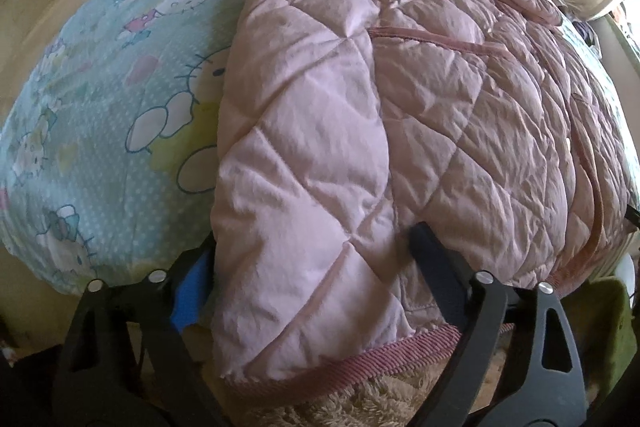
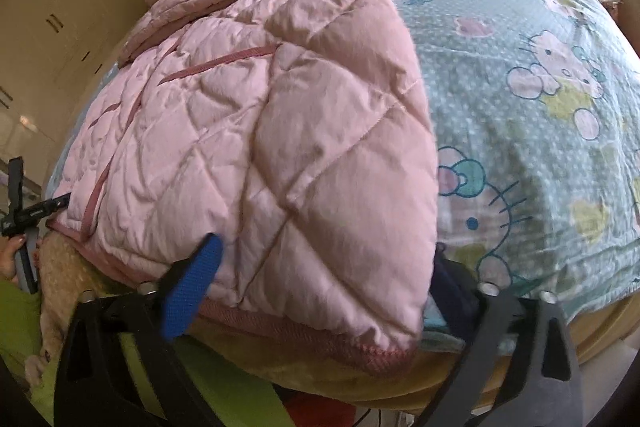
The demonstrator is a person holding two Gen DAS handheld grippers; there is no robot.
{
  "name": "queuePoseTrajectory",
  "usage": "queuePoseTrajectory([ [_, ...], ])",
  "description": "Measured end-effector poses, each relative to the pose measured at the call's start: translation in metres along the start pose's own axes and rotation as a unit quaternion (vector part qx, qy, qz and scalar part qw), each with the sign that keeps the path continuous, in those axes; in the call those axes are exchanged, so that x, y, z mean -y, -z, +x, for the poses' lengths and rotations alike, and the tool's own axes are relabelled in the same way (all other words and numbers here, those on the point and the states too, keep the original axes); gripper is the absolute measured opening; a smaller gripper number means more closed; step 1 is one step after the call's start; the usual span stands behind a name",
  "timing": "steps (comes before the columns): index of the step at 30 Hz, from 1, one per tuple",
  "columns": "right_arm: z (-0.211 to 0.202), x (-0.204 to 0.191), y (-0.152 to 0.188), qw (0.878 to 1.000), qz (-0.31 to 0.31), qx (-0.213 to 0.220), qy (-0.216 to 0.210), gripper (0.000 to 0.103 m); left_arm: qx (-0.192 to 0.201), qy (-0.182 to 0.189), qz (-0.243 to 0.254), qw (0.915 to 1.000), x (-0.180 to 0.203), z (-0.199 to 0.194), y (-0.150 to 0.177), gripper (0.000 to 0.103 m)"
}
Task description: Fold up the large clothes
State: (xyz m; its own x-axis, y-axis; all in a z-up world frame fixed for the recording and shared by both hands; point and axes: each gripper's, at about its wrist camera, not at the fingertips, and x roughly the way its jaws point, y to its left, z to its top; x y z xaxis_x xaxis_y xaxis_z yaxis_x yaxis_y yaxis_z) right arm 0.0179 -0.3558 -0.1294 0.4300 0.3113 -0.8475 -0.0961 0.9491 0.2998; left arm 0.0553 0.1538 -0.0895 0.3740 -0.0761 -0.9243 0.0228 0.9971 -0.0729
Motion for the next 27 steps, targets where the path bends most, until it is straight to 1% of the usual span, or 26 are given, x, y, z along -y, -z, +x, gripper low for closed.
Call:
queuePoseTrajectory([
  [1, -0.002, -0.002, 0.000, 1.000, -0.007, 0.001, 0.000, 0.078, 0.001, 0.001, 0.002, 1.0000, 0.001, 0.000, 0.000, 0.079],
  [2, -0.004, -0.003, 0.001, 1.000, -0.014, 0.003, 0.002, 0.073, 0.003, 0.001, 0.005, 1.0000, 0.002, 0.000, 0.000, 0.077],
  [4, -0.010, -0.009, 0.003, 0.999, -0.031, 0.010, 0.012, 0.055, 0.007, -0.001, 0.013, 0.9999, 0.004, -0.002, 0.002, 0.074],
  [5, -0.013, -0.011, 0.004, 0.999, -0.038, 0.013, 0.012, 0.051, 0.009, -0.003, 0.017, 0.9998, 0.006, -0.003, 0.003, 0.072],
  [7, -0.022, -0.018, 0.005, 0.998, -0.056, 0.023, 0.008, 0.036, 0.012, -0.006, 0.023, 0.9996, 0.009, -0.004, 0.003, 0.070],
  [9, -0.029, -0.019, 0.003, 0.998, -0.056, 0.028, -0.006, 0.030, 0.015, -0.008, 0.029, 0.9994, 0.011, -0.004, 0.004, 0.067],
  [12, -0.028, -0.014, 0.000, 0.998, -0.040, 0.027, -0.027, 0.030, 0.016, -0.004, 0.029, 0.9995, 0.011, -0.004, 0.004, 0.065],
  [14, -0.023, -0.009, 0.002, 0.999, -0.032, 0.020, -0.037, 0.033, 0.017, -0.002, 0.028, 0.9995, 0.009, -0.004, 0.004, 0.065],
  [15, -0.019, -0.006, 0.003, 0.999, -0.024, 0.016, -0.043, 0.040, 0.017, -0.001, 0.027, 0.9995, 0.009, -0.004, 0.004, 0.065],
  [16, -0.014, 0.000, 0.004, 0.998, -0.011, 0.005, -0.055, 0.052, 0.016, 0.001, 0.025, 0.9995, 0.008, -0.004, 0.004, 0.065],
  [18, -0.005, 0.004, 0.007, 0.998, 0.006, -0.007, -0.059, 0.055, 0.014, 0.003, 0.024, 0.9996, 0.008, -0.004, 0.004, 0.065],
  [20, 0.002, 0.011, 0.011, 0.997, 0.027, -0.009, -0.075, 0.055, 0.011, 0.005, 0.023, 0.9997, 0.008, -0.003, 0.004, 0.066],
  [21, 0.001, 0.012, 0.012, 0.996, 0.032, -0.006, -0.081, 0.053, 0.010, 0.006, 0.021, 0.9997, 0.007, -0.003, 0.004, 0.067],
  [22, -0.001, 0.012, 0.012, 0.995, 0.030, -0.001, -0.092, 0.041, 0.008, 0.007, 0.018, 0.9998, 0.006, -0.003, 0.004, 0.068],
  [23, -0.007, 0.010, 0.011, 0.994, 0.024, 0.010, -0.103, 0.033, 0.007, 0.010, 0.014, 0.9998, 0.005, -0.003, 0.004, 0.069],
  [24, -0.014, 0.008, 0.009, 0.994, 0.018, 0.024, -0.109, 0.023, 0.006, 0.013, 0.009, 0.9999, 0.003, -0.003, 0.005, 0.071],
  [25, -0.023, 0.005, 0.007, 0.992, 0.010, 0.044, -0.119, 0.019, 0.005, 0.014, 0.003, 0.9999, 0.002, -0.002, 0.005, 0.072],
  [27, -0.047, 0.000, 0.000, 0.985, -0.005, 0.093, -0.144, 0.016, 0.000, 0.021, -0.014, 0.9997, -0.003, -0.002, 0.006, 0.075],
])
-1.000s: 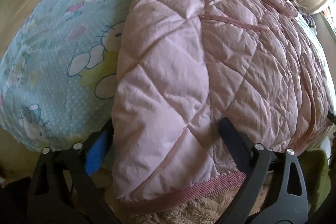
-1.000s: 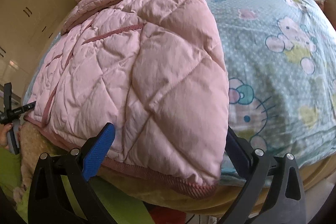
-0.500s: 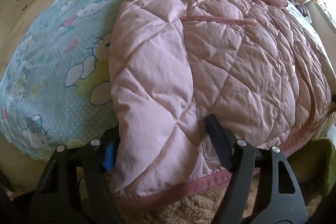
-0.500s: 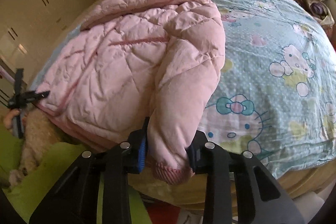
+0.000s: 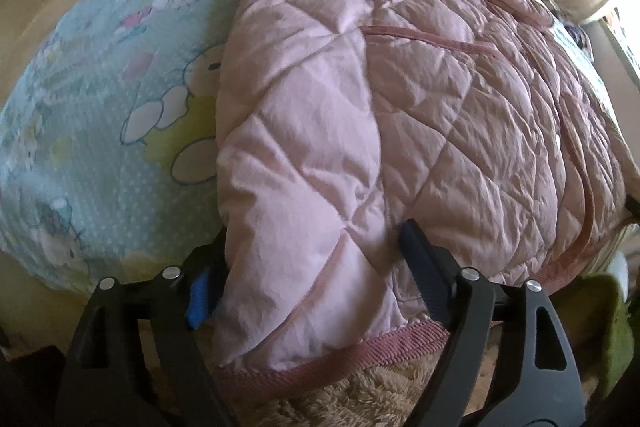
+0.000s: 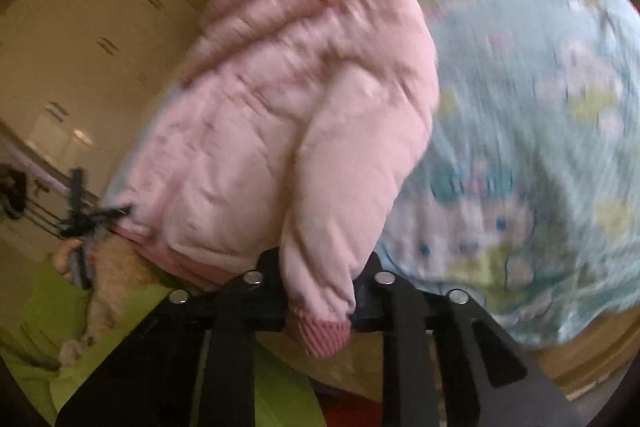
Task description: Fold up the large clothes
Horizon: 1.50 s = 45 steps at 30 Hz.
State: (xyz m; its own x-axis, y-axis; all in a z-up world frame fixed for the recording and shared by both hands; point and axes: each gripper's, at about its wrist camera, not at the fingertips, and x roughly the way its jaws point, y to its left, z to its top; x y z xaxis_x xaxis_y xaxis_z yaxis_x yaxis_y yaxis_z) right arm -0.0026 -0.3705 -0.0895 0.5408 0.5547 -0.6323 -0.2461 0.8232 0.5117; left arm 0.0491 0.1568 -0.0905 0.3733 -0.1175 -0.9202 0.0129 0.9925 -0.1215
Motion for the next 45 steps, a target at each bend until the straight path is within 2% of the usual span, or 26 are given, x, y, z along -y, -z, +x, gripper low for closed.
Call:
queuePoseTrajectory([
  [3, -0.017, -0.014, -0.016, 0.999, -0.019, 0.038, -0.014, 0.016, -0.010, 0.018, -0.018, 0.9996, -0.006, 0.002, 0.000, 0.075],
  [6, -0.023, -0.021, -0.027, 0.998, -0.025, 0.054, -0.020, 0.016, -0.016, 0.018, -0.018, 0.9995, -0.006, 0.004, 0.000, 0.075],
  [13, -0.022, -0.017, -0.025, 0.998, -0.022, 0.052, -0.014, 0.016, -0.022, 0.030, -0.020, 0.9991, -0.007, 0.004, 0.000, 0.066],
  [15, -0.019, -0.015, -0.023, 0.999, -0.020, 0.048, -0.009, 0.016, -0.010, 0.024, -0.011, 0.9996, -0.001, 0.001, 0.002, 0.055],
  [18, -0.014, -0.011, -0.019, 0.999, -0.014, 0.039, 0.002, 0.016, 0.018, -0.003, 0.019, 0.9997, 0.016, -0.009, 0.007, 0.040],
  [20, -0.011, -0.008, -0.017, 0.999, -0.011, 0.034, 0.006, 0.016, 0.032, -0.014, 0.031, 0.9989, 0.021, -0.013, 0.009, 0.033],
  [24, -0.008, -0.005, -0.013, 0.999, -0.014, 0.027, 0.012, 0.016, 0.051, -0.011, 0.025, 0.9983, 0.022, -0.021, 0.007, 0.017],
  [31, -0.012, -0.008, -0.015, 0.999, -0.019, 0.035, 0.010, 0.015, 0.086, 0.000, 0.021, 0.9960, 0.024, -0.039, -0.001, 0.013],
  [39, -0.022, -0.014, -0.027, 0.998, -0.029, 0.064, 0.001, 0.015, 0.133, 0.019, 0.002, 0.9910, 0.024, -0.063, -0.020, 0.011],
  [45, -0.027, -0.017, -0.039, 0.996, -0.031, 0.086, -0.003, 0.015, 0.161, 0.012, 0.001, 0.9869, 0.029, -0.077, -0.035, 0.011],
])
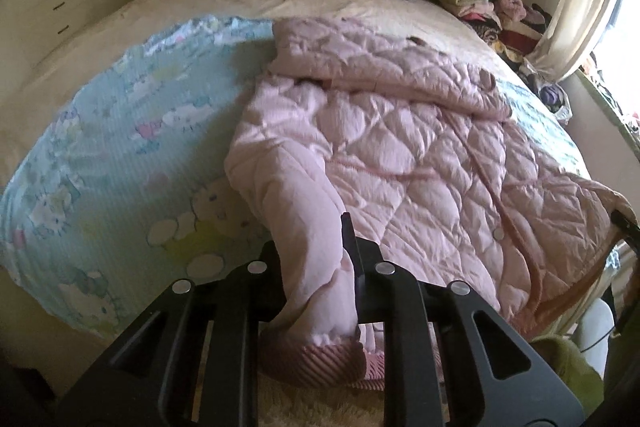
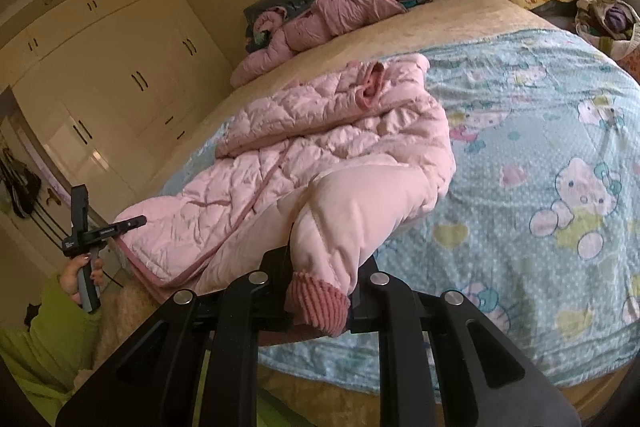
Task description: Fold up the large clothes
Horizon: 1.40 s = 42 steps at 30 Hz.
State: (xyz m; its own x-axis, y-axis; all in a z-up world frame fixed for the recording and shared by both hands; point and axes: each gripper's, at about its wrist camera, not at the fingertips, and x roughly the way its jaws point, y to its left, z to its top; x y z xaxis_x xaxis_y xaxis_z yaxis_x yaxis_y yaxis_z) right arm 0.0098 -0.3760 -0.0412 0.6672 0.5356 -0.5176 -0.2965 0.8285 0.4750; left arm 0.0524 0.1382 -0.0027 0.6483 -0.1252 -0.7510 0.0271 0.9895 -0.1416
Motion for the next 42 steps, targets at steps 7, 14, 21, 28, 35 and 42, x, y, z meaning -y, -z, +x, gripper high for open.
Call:
queuePoseTrajectory([
  [7, 0.001, -0.001, -0.023, 1.000, -0.005, 0.023, -0.004, 0.015, 0.021, 0.000, -0.009, 0.9997, -0.001, -0.004, -0.019, 0.011],
  [14, 0.006, -0.005, -0.045, 0.999, -0.008, 0.041, -0.004, 0.015, 0.039, 0.001, -0.017, 0.9991, 0.000, -0.005, -0.037, 0.011],
  [21, 0.012, -0.006, -0.063, 0.998, -0.003, 0.060, -0.005, 0.015, 0.053, 0.004, -0.028, 0.9982, -0.005, -0.004, -0.052, 0.011],
  [28, 0.018, -0.008, -0.085, 0.997, 0.003, 0.079, -0.005, 0.015, 0.063, 0.012, -0.044, 0.9970, -0.013, 0.000, -0.069, 0.011],
  [35, 0.022, -0.007, -0.107, 0.995, 0.002, 0.097, 0.002, 0.015, 0.076, 0.018, -0.060, 0.9951, -0.020, 0.003, -0.089, 0.011],
  [42, 0.027, -0.009, -0.134, 0.994, -0.011, 0.111, 0.009, 0.015, 0.095, 0.012, -0.061, 0.9935, -0.018, 0.002, -0.113, 0.011],
])
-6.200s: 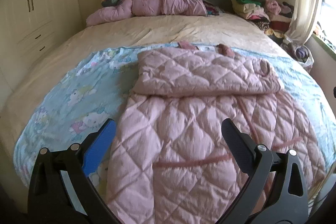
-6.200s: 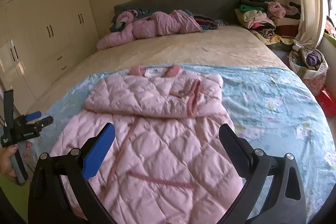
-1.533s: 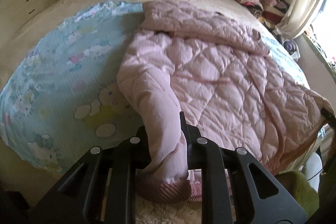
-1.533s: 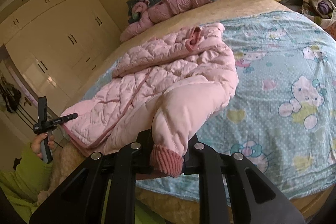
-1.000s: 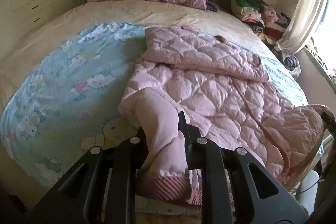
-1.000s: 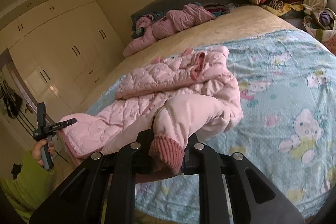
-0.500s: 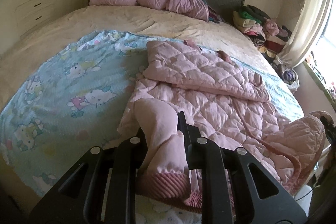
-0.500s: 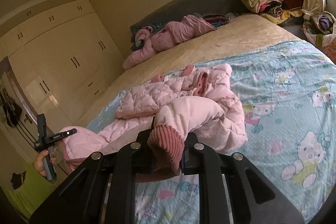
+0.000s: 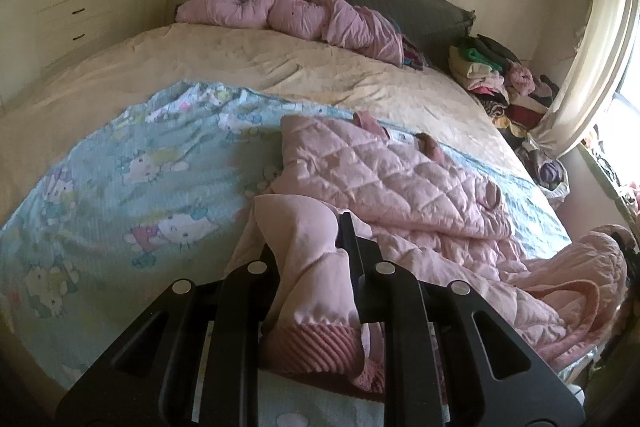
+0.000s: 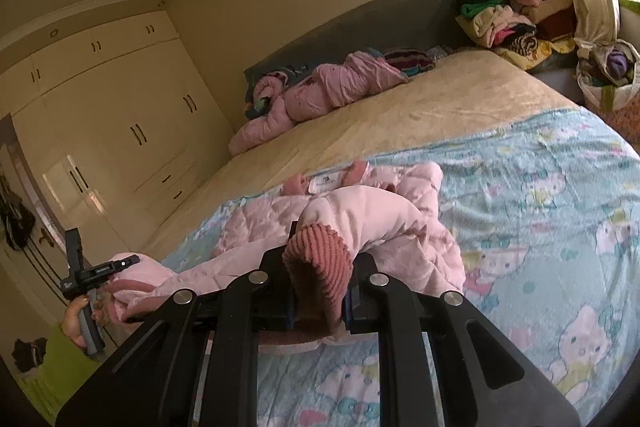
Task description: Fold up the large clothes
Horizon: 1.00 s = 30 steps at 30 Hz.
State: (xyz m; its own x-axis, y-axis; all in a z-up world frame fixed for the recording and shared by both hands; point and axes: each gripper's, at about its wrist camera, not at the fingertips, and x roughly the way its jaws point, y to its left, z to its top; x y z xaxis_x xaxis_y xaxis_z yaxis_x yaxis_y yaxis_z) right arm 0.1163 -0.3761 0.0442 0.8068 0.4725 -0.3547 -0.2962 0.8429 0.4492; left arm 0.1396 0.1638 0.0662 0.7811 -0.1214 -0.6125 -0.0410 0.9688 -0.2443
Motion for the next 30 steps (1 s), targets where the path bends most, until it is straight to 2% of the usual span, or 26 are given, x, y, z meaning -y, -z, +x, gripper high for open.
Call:
queuePoseTrajectory([
  [18, 0.048, 0.010, -0.048, 1.000, -0.007, 0.017, 0.022, 0.015, 0.033, -0.023, 0.005, 0.9992, 0.014, 0.025, -0.045, 0.011],
  [30, 0.095, 0.030, -0.068, 0.999, -0.002, 0.023, 0.036, 0.015, 0.042, -0.032, -0.016, 0.9985, 0.010, 0.059, -0.062, 0.011],
])
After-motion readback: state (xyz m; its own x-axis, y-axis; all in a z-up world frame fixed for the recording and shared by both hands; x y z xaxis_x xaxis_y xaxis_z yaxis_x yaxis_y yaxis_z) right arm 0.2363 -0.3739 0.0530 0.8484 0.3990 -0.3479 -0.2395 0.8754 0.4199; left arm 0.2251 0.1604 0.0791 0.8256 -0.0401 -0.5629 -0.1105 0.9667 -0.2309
